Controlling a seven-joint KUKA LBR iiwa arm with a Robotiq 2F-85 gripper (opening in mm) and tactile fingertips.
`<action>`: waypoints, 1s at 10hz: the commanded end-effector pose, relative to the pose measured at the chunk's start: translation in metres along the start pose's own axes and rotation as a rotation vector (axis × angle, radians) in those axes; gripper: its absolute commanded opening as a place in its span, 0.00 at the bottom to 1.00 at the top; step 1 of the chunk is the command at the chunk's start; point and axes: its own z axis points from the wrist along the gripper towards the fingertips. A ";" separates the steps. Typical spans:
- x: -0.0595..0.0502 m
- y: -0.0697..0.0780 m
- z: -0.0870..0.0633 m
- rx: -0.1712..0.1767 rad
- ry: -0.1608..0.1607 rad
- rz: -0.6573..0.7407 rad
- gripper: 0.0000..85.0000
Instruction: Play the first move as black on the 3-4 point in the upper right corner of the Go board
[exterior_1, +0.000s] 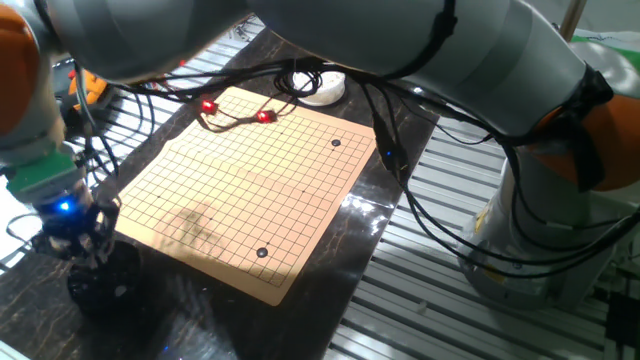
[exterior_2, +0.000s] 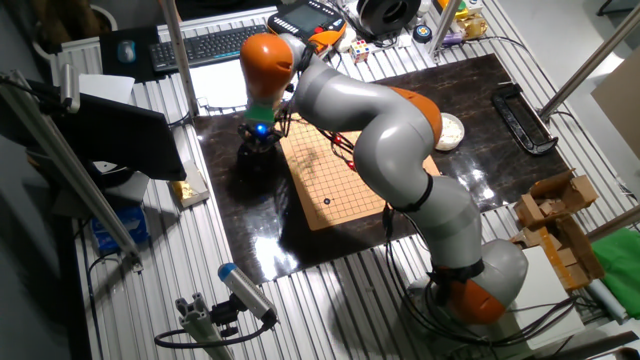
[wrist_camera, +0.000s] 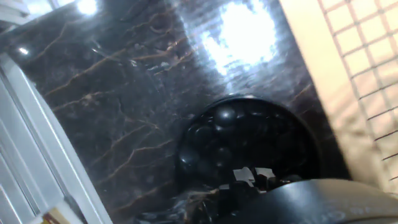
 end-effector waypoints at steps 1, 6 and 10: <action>-0.002 -0.002 -0.004 0.023 -0.017 -0.025 0.09; -0.029 -0.033 -0.030 0.060 -0.025 -0.163 0.09; -0.045 -0.054 -0.043 0.109 -0.044 -0.236 0.09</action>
